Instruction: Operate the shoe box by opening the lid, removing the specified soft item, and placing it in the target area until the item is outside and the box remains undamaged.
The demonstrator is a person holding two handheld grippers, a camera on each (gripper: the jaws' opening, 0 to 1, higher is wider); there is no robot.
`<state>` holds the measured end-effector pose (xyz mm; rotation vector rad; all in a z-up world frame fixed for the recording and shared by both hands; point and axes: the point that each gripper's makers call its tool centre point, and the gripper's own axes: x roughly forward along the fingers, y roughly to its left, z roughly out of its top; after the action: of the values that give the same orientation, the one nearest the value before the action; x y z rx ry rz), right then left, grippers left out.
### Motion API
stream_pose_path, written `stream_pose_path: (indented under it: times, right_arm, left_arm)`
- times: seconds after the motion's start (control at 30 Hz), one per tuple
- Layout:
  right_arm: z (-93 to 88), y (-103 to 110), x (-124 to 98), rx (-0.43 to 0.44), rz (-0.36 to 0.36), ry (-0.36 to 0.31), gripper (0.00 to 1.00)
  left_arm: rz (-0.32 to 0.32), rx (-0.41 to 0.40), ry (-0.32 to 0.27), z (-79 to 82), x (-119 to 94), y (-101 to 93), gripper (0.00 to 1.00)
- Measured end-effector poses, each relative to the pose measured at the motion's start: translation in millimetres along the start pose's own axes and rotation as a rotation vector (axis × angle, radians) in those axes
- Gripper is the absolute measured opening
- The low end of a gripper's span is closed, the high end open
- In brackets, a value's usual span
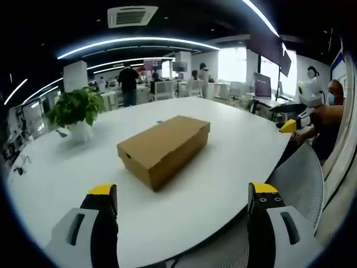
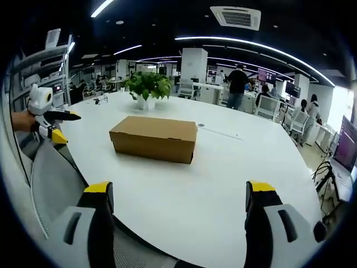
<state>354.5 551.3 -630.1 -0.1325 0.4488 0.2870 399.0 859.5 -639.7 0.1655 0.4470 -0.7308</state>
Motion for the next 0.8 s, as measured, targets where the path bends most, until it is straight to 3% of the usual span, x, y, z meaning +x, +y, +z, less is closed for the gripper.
stream_pose_path:
  times: [0.8]
  right_arm:
    - [0.8,2.1,-1.0,-0.009,0.013,-0.002,0.94]
  left_arm:
    - [-0.001,-0.005,-0.004,2.3,-0.8,-1.7,1.0]
